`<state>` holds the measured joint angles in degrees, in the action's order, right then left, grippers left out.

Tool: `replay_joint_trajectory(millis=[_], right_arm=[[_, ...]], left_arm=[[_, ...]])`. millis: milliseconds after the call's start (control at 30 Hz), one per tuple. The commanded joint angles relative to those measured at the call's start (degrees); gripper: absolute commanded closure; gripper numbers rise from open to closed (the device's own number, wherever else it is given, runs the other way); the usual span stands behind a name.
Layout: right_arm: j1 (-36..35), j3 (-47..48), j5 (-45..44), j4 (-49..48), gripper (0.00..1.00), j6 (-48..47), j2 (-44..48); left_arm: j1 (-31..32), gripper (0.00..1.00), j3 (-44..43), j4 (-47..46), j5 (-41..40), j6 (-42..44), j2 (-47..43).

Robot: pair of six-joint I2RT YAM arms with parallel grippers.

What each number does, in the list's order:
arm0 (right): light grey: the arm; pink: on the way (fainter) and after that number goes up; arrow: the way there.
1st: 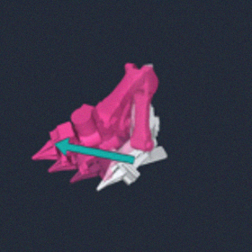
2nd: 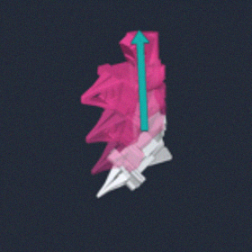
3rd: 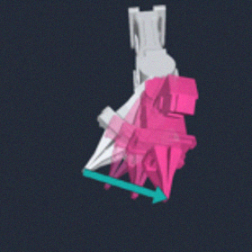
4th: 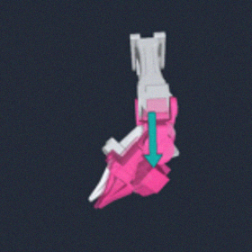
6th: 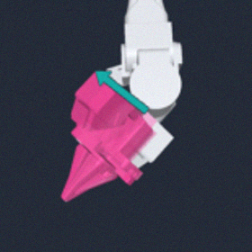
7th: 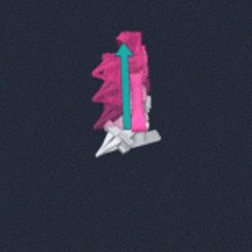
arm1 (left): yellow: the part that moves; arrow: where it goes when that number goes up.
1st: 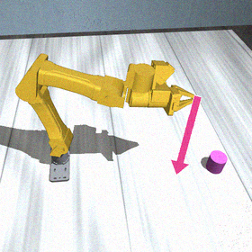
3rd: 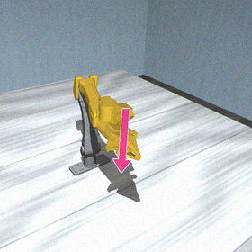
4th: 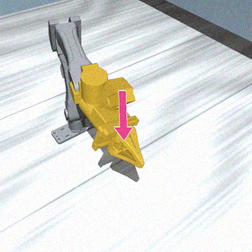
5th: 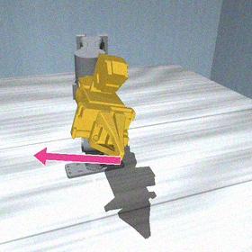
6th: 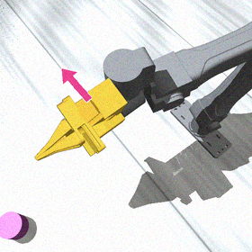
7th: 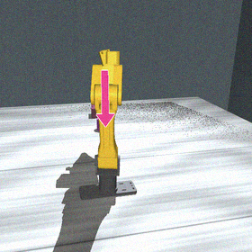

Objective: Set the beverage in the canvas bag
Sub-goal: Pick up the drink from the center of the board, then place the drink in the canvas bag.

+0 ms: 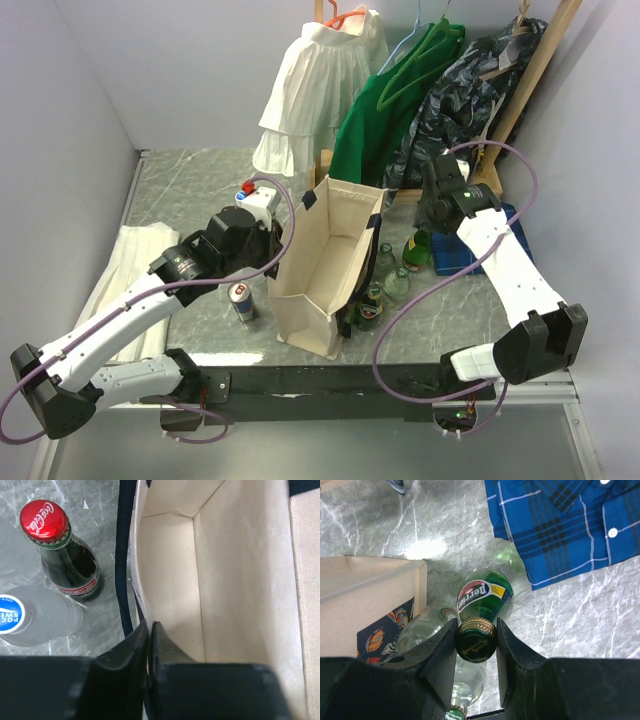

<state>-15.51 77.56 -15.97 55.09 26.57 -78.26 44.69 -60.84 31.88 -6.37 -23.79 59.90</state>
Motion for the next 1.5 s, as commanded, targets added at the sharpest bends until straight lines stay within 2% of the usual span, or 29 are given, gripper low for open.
replay_joint_trajectory(millis=[0,100,333,667,1000,1233,1467], right_arm=[[-0.05,6.46,-3.37,-2.09,1.0,0.24,4.96],[-0.05,8.57,-3.89,-1.04,1.0,-0.2,5.31],[-0.05,15.07,-3.37,0.89,1.0,-1.69,5.49],[0.04,29.39,-0.91,5.11,1.0,-4.06,3.55],[-0.05,34.5,0.85,5.55,1.0,-6.18,4.34],[-0.14,41.34,3.31,7.83,1.0,-7.14,3.11],[0.04,48.74,9.01,8.9,1.0,-6.71,1.97]], left_arm=[[0.49,0.93,0.28,-3.14,-1.28,-0.2,0.3],[0.66,0.99,0.02,-3.92,-0.57,-0.12,0.66],[1.63,0.99,-0.6,-4.28,-0.48,-0.03,1.45],[2.51,0.99,-0.07,-4.54,-1.28,-0.55,1.01],[3.21,0.99,-0.33,-4.63,-2.07,-0.99,1.1],[3.65,0.99,-0.6,-4.28,-2.5,-1.17,1.45],[4.18,0.99,-0.6,-4.28,-3.03,-1.7,1.36]])
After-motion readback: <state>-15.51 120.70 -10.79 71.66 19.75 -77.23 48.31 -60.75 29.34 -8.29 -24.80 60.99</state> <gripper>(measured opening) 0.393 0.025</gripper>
